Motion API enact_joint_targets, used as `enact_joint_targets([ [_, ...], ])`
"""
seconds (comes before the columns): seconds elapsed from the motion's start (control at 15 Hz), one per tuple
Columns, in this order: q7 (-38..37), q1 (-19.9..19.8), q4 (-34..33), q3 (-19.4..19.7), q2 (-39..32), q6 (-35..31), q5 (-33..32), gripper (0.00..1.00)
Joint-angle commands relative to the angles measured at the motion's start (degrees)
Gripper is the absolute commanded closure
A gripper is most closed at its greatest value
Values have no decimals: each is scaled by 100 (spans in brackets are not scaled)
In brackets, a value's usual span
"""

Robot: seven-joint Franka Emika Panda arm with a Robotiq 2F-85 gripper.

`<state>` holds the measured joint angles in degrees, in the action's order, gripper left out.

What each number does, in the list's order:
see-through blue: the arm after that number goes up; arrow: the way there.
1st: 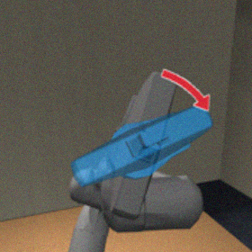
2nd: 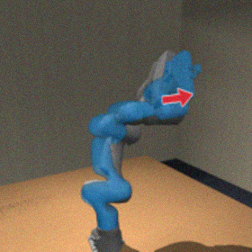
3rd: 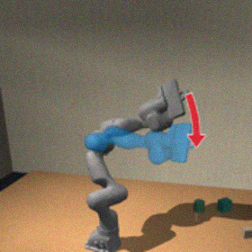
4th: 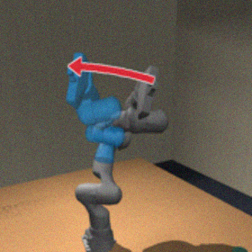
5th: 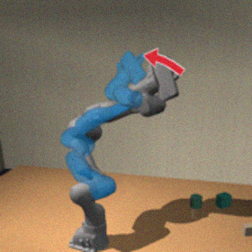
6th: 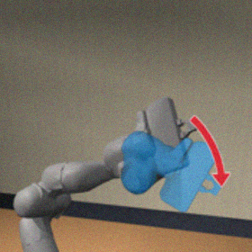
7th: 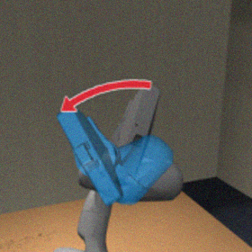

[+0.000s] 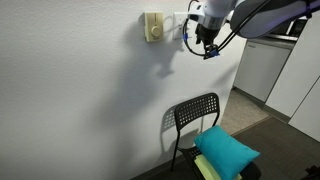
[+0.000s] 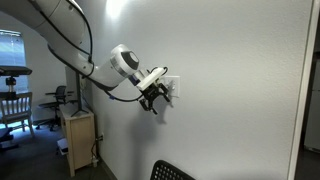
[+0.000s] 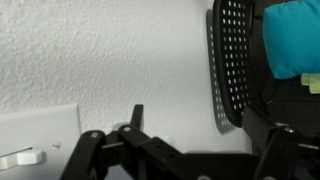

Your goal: Turn on the light

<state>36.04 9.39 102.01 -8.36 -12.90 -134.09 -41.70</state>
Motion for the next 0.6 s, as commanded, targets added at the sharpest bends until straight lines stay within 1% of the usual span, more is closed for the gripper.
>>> enact_joint_targets([
  [0.0, 400, -118, -316, -32, -241, -415, 258, 0],
  [0.2, 579, -154, -600, -4, -462, -597, 471, 0],
  [0.53, 727, -125, -1180, 70, -830, -453, 519, 0],
])
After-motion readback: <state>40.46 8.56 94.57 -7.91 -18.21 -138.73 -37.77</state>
